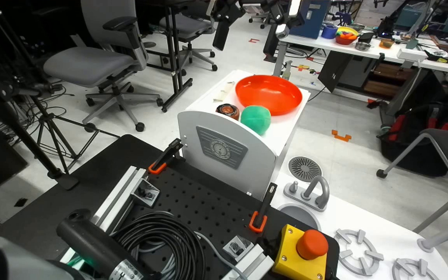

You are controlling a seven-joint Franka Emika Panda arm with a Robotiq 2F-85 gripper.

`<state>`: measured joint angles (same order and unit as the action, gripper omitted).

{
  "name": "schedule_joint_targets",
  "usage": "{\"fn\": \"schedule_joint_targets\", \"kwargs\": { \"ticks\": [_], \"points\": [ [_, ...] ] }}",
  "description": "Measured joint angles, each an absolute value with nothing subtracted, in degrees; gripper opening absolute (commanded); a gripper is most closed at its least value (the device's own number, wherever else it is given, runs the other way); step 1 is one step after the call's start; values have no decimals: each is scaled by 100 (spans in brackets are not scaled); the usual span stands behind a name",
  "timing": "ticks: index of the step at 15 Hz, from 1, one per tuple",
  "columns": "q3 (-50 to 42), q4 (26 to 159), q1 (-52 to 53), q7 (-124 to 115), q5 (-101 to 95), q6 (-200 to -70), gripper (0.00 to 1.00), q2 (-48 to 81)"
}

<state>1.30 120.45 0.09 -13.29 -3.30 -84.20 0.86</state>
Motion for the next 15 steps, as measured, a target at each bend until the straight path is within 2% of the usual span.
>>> {"fn": "schedule_joint_targets", "kwargs": {
  "ticks": [7,15],
  "points": [
    [128,11960,17,-1333,-307,-8463,100,122],
    [19,12150,-12,-1361,888,-10254,100,26]
  ]
}}
